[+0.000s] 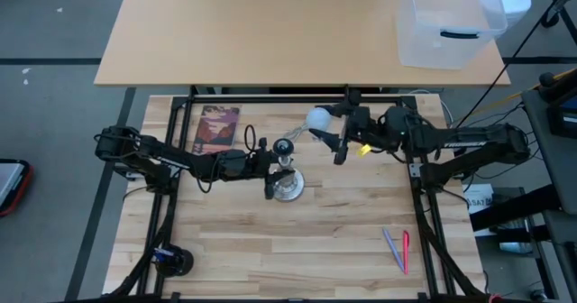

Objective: Screw lightbulb
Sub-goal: Insert the lightbulb into the silver lamp

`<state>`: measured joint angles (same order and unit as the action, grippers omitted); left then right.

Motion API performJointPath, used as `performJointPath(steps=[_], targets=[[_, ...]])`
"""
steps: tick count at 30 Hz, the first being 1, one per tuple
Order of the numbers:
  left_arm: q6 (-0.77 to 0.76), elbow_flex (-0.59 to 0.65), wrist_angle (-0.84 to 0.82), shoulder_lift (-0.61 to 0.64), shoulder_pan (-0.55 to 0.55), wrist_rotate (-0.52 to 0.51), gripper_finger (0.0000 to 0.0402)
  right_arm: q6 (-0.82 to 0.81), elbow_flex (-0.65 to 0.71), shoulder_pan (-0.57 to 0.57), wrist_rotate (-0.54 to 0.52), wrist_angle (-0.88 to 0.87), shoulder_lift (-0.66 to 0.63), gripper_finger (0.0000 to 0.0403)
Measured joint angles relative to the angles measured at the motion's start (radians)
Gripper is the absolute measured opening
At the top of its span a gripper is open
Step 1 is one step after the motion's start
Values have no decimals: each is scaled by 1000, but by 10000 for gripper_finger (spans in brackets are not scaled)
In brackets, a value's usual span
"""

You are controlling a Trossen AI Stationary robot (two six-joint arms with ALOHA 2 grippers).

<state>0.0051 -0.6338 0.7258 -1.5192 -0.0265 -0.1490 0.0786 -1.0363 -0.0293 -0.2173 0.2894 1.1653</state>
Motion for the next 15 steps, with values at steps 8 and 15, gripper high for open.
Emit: performJointPath(steps=[8, 15], targets=[[-3, 0, 0, 0, 0, 0, 158, 67, -1, 1, 145, 165, 38, 275], [-3, 1, 14, 0, 1, 6, 158, 87, -105, 1, 206, 142, 138, 276]])
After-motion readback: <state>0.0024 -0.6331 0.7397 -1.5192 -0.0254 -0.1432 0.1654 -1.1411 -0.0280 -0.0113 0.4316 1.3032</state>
